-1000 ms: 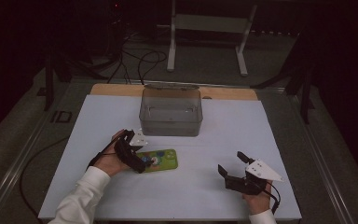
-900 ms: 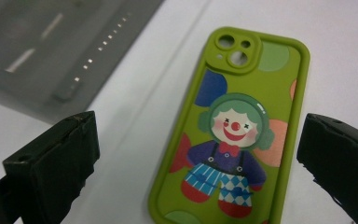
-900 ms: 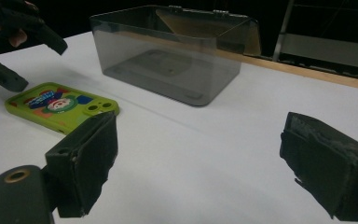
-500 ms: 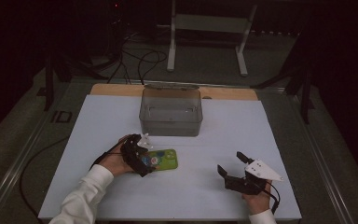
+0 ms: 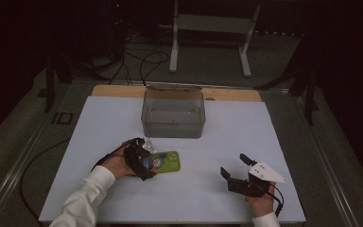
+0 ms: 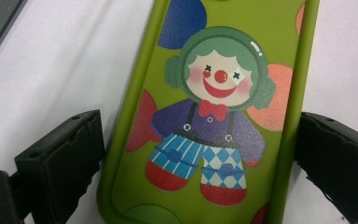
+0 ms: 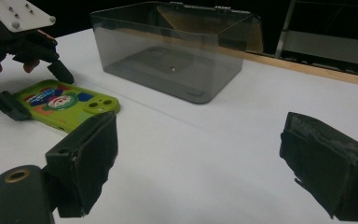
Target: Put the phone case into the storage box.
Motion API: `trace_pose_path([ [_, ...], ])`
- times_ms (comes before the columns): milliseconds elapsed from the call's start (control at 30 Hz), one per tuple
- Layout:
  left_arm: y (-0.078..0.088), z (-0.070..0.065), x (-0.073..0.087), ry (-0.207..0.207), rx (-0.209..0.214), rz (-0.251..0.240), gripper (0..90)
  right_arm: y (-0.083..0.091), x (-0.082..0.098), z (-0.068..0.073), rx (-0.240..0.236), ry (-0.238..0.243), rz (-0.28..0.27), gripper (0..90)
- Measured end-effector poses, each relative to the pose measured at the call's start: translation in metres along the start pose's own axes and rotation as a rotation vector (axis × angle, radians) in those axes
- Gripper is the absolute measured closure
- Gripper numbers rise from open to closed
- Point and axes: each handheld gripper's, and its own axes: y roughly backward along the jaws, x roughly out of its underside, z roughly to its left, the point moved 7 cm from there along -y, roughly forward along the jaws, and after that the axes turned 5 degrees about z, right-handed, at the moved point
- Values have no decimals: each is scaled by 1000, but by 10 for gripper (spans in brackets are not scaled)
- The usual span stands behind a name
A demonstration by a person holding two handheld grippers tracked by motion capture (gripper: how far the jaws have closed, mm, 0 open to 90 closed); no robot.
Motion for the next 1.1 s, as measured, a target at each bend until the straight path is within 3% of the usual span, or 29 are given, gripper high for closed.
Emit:
trace_pose_path([
  [367, 4, -3, -1, -31, 6, 36, 145, 0, 0, 0, 3, -2, 3, 115],
  [600, 5, -6, -3, -30, -7, 58, 163, -1, 1, -1, 2, 0, 9, 115],
  [867, 9, -9, -1, -5, -19, 26, 163, -2, 2, 0, -11, -4, 20, 112],
  [1100, 16, -9, -4, 38, -24, -46, 163, -3, 4, 0, -22, -15, 30, 105],
])
